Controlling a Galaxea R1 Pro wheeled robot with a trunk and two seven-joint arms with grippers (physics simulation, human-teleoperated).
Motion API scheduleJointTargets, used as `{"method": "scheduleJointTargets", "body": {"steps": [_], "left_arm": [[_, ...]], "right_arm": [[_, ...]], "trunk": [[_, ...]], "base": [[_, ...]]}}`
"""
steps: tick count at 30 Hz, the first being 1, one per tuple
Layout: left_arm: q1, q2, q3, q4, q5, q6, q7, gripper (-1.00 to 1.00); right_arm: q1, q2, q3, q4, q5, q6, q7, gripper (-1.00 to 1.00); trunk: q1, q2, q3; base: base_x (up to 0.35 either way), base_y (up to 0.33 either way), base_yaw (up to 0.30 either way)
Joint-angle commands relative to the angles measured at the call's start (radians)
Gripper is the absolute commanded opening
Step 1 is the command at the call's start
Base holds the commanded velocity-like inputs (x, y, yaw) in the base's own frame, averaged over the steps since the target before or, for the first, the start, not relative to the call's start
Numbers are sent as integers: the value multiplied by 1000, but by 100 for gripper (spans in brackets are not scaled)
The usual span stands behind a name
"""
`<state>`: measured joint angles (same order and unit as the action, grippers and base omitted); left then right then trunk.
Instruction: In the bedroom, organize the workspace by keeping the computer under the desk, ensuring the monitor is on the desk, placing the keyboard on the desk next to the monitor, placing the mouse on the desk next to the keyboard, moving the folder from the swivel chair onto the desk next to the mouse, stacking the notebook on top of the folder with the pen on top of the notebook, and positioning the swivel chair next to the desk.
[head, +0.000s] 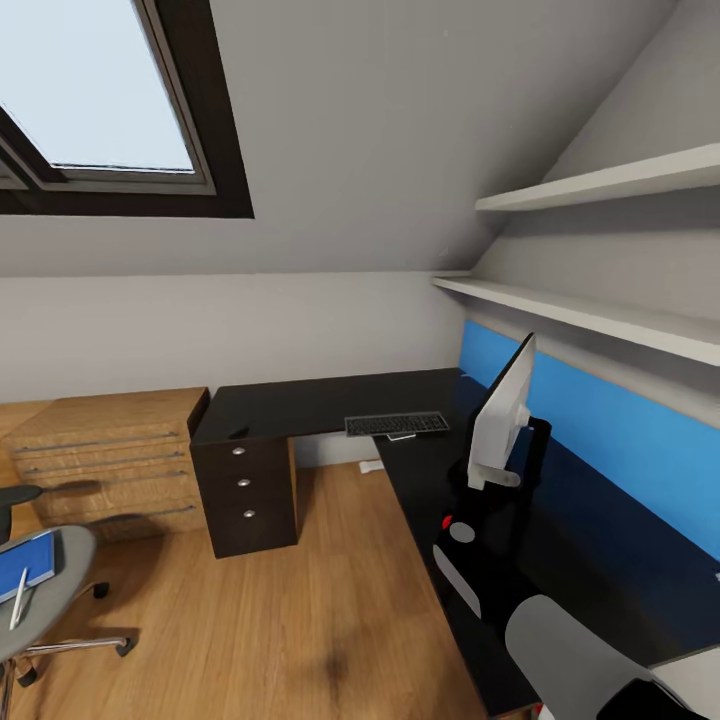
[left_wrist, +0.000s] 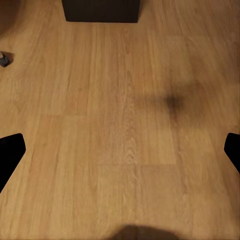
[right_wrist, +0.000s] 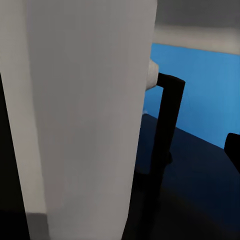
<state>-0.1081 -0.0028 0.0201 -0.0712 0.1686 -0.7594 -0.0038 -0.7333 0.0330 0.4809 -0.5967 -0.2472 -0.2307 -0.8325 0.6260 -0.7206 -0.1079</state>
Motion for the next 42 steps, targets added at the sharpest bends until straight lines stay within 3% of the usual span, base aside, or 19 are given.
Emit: {"method": "scheduleJointTargets", "body": {"steps": [1,42], "left_arm": [[-1,0,1,1,2,-3,-1,100],[-1,0,1,-1,2,-34,1,100]], "right_arm": [[-1,0,7,0,-10,-6,-5,100],[6,1,8,6,-10,-5,-2,100]], "trunk": [[0,-1,-2],[0,-1,4]], "base": [[0,0,-5],[-43,-7,-8]]}}
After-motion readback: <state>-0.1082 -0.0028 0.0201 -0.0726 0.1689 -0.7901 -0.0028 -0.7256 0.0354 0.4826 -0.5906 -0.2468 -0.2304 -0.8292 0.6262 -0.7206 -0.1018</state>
